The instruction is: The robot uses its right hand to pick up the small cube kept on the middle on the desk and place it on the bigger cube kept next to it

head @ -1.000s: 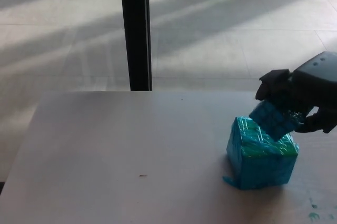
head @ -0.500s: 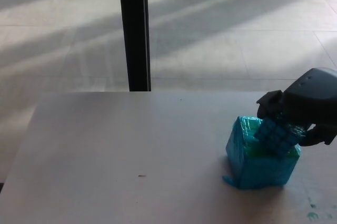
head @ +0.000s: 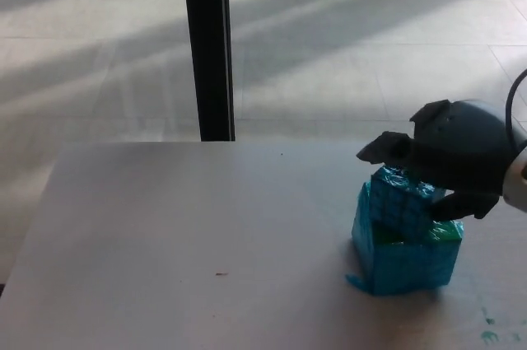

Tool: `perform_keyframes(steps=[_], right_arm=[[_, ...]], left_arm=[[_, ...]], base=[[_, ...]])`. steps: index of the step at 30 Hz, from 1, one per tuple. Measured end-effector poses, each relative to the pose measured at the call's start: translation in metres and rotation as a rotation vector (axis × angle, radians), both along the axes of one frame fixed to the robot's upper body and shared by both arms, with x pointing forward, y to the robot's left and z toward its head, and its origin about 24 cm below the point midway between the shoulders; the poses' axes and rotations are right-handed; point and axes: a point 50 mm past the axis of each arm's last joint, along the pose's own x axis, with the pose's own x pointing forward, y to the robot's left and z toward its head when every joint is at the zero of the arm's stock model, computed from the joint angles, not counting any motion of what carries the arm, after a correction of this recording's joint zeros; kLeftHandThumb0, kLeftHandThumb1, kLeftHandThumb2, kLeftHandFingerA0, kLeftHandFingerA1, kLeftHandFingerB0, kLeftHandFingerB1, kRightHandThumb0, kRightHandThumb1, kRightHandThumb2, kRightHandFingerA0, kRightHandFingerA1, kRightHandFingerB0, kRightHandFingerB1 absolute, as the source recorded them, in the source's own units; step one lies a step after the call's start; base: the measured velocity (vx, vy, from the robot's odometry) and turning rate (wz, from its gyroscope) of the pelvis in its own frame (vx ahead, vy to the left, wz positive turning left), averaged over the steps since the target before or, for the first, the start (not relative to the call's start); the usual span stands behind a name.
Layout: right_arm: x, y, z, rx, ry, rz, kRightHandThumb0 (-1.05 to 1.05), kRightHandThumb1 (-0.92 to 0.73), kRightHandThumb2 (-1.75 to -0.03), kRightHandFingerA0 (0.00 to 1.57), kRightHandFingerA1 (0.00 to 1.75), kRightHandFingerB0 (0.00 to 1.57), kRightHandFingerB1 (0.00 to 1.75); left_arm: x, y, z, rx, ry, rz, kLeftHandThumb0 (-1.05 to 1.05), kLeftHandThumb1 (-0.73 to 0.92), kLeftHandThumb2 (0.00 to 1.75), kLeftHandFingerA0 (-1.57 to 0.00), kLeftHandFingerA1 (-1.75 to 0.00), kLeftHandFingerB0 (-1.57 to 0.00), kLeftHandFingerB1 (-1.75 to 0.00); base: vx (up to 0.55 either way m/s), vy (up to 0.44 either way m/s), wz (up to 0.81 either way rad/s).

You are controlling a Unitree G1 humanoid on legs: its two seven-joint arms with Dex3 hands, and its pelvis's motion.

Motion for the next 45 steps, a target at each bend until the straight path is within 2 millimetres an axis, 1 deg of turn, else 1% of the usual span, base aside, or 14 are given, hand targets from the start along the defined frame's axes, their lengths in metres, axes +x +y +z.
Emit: perform_keyframes(steps=[5,8,13,14,15,24,30,31,34,37,38,42,44,45], right_arm=[[-0.006,0.004,0.008,-0.069,-0.048,0.003,-0.85,-0.53,-0.90,0.00,0.12,0.00,0.00],[-0.008,0.002,0.011,-0.109,-0.050,-0.014,-0.81,-0.52,-0.90,0.00,0.09,0.00,0.00],[-0.010,0.000,0.013,-0.168,-0.038,-0.051,-0.78,-0.51,-0.88,0.00,0.10,0.00,0.00],[-0.010,-0.002,0.014,-0.180,-0.034,-0.060,-0.86,-0.44,-0.55,0.00,0.00,0.00,0.00],[-0.009,-0.003,0.014,-0.191,-0.029,-0.070,-0.79,-0.51,-0.88,0.00,0.09,0.00,0.00],[-0.009,-0.022,0.039,-0.219,-0.025,-0.171,-0.82,-0.48,-0.86,0.00,0.13,0.00,0.00],[-0.014,-0.059,0.075,-0.135,-0.052,-0.311,-0.78,-0.37,-0.73,0.00,0.00,0.00,0.04],[-0.015,-0.066,0.080,-0.114,-0.055,-0.335,-0.78,-0.41,-0.75,0.00,0.00,0.00,0.02],[-0.018,-0.091,0.086,-0.052,-0.041,-0.420,-0.79,-0.41,-0.77,0.00,0.00,0.02,0.09],[-0.023,-0.119,0.086,0.013,-0.010,-0.513,-0.77,-0.45,-0.77,0.00,0.00,0.02,0.08],[-0.026,-0.135,0.083,0.048,0.011,-0.567,-0.75,-0.44,-0.76,0.00,0.00,0.03,0.09],[-0.043,-0.188,0.063,0.169,0.088,-0.750,-0.75,-0.44,-0.76,0.00,0.00,0.05,0.11],[-0.052,-0.211,0.052,0.235,0.117,-0.830,-0.78,-0.46,-0.79,0.00,0.05,0.03,0.19],[-0.059,-0.223,0.045,0.271,0.130,-0.879,-0.68,-0.37,-0.68,0.00,0.17,0.05,0.20]], left_arm=[[0.001,0.000,0.001,0.006,-0.002,-0.009,-0.68,0.65,0.60,-0.53,-0.69,-0.60,-0.47],[0.000,0.000,0.001,0.005,-0.002,-0.007,-0.66,0.55,1.00,-0.49,-0.67,-0.55,-0.61],[0.000,0.000,0.000,0.003,0.001,-0.002,-0.68,0.67,0.61,-0.45,-0.58,-0.55,-0.45],[0.000,0.000,0.000,0.003,0.001,-0.002,-0.67,0.67,0.60,-0.47,-0.57,-0.55,-0.42],[0.000,0.000,0.000,0.004,0.001,-0.002,-0.68,0.67,0.60,-0.45,-0.57,-0.54,-0.43],[-0.003,0.000,0.000,0.004,0.007,-0.002,-0.67,0.65,0.60,-0.48,-0.58,-0.58,-0.46],[-0.006,0.001,-0.002,0.003,0.016,0.003,-0.72,0.67,0.61,-0.50,-0.65,-0.58,-0.49],[-0.007,0.001,-0.002,0.003,0.018,0.004,-0.67,0.52,0.97,-0.51,-0.69,-0.54,-0.61],[-0.008,0.001,-0.002,0.002,0.021,0.007,-0.69,0.67,0.61,-0.49,-0.63,-0.55,-0.48],[-0.010,0.001,-0.003,0.000,0.027,0.010,-0.68,0.53,0.97,-0.44,-0.64,-0.53,-0.59],[-0.011,0.001,-0.004,-0.001,0.029,0.014,-0.68,0.67,0.61,-0.46,-0.57,-0.55,-0.44],[-0.013,0.001,-0.005,-0.003,0.037,0.018,-0.69,0.66,0.60,-0.46,-0.62,-0.60,-0.52],[-0.013,0.001,-0.005,-0.004,0.036,0.021,-0.66,0.55,0.99,-0.43,-0.65,-0.53,-0.61],[-0.014,0.001,-0.005,-0.004,0.037,0.021,-0.68,0.66,0.60,-0.50,-0.61,-0.60,-0.51]], base=[[0.00,0.000,0.00],[0.00,0.000,0.00],[0.00,0.000,0.00],[0.00,0.000,0.00],[0.00,0.000,0.00],[0.00,0.000,0.00],[0.00,0.000,0.00],[0.00,0.000,0.00],[0.00,0.000,0.00],[0.00,0.000,0.00],[0.00,0.000,0.00],[0.00,0.000,0.00],[0.00,0.000,0.00],[0.00,0.000,0.00]])
